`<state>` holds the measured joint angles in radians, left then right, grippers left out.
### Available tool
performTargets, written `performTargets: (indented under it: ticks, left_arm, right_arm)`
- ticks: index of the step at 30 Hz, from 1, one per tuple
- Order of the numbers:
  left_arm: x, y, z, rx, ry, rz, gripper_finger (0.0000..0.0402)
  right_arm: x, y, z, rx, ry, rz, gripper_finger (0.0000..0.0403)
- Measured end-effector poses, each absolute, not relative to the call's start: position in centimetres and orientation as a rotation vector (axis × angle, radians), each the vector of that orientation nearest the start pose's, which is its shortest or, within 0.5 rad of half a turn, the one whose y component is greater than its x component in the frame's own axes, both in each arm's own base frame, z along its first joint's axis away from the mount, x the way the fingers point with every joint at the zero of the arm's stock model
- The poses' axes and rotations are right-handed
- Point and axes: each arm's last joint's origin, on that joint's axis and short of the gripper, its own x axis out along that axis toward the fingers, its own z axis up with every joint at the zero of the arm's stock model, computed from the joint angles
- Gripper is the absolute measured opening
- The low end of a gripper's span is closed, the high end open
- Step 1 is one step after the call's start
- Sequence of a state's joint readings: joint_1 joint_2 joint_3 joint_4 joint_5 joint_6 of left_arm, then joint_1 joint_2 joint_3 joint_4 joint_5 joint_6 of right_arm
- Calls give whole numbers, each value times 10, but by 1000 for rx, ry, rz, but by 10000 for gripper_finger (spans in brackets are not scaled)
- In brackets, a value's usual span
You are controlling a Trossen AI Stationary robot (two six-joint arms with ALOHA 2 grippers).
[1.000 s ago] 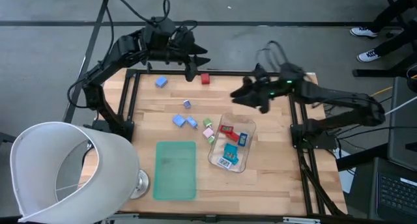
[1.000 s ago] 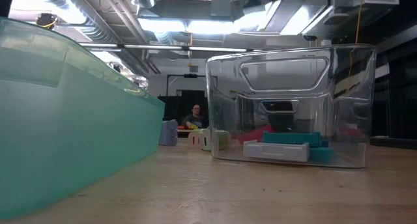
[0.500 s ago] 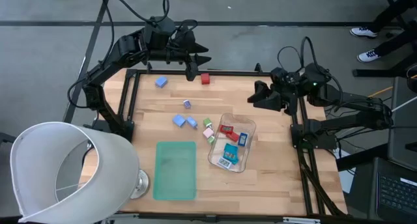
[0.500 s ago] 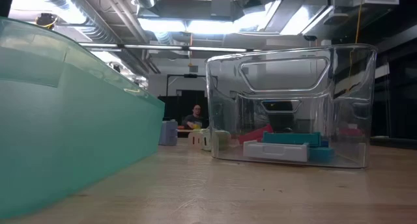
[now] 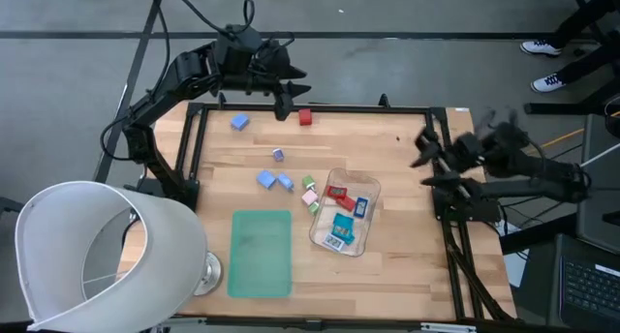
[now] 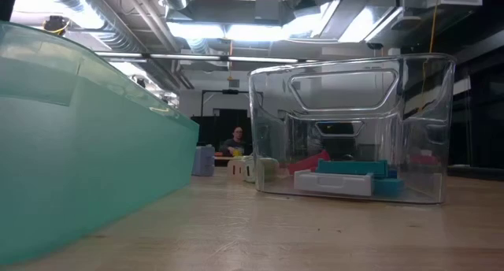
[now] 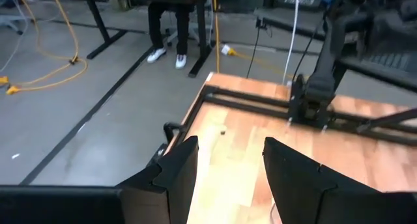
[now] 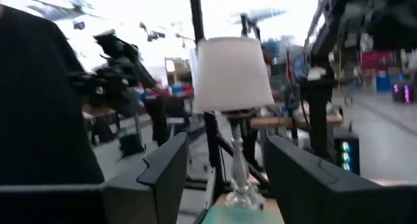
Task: Pick & Place Office items
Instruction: Put the bottom right blue charger adapter into the green bin
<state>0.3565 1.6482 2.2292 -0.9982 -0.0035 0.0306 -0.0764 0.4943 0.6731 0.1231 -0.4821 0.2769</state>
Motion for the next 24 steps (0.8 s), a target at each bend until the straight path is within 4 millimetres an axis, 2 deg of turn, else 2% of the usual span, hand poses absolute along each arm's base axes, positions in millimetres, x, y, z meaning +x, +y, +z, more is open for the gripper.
performTargets:
  ticks: [5, 8, 11, 15, 20, 24]
  left_arm:
    - [281, 106, 507, -12, 469, 387, 171]
    - [288, 108, 489, 32, 571, 385, 171]
    - [293, 109, 455, 118, 783, 351, 171]
    - [306, 106, 402, 190, 990, 268, 173]
    - [319, 100, 331, 191, 1134, 214, 182]
    - [324, 95, 284, 194, 1141, 172, 184]
  right_arm:
    - [65, 8, 322, 144, -325, 425, 200]
    - [47, 9, 312, 132, -403, 402, 200]
    - [36, 10, 308, 141, -438, 432, 200]
    - [33, 11, 311, 166, -428, 483, 200]
    - [32, 12, 314, 163, -420, 515, 200]
    - [35, 13, 306, 133, -338, 542, 200]
